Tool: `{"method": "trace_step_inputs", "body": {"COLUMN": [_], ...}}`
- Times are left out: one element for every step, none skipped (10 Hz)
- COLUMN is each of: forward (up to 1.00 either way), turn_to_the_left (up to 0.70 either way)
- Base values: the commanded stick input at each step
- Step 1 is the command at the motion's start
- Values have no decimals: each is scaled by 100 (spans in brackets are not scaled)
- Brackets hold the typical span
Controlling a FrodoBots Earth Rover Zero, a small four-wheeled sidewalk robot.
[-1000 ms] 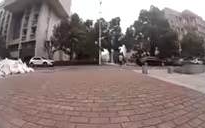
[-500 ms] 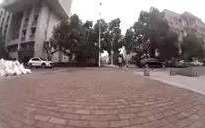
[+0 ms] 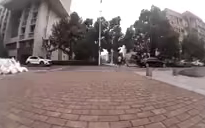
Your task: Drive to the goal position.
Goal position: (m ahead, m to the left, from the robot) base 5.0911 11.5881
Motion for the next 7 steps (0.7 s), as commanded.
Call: {"method": "trace_step_inputs", "body": {"forward": [70, 70, 70, 70, 70, 70, 70], "turn_to_the_left": [0, 0, 0, 1, 2, 2, 7]}}
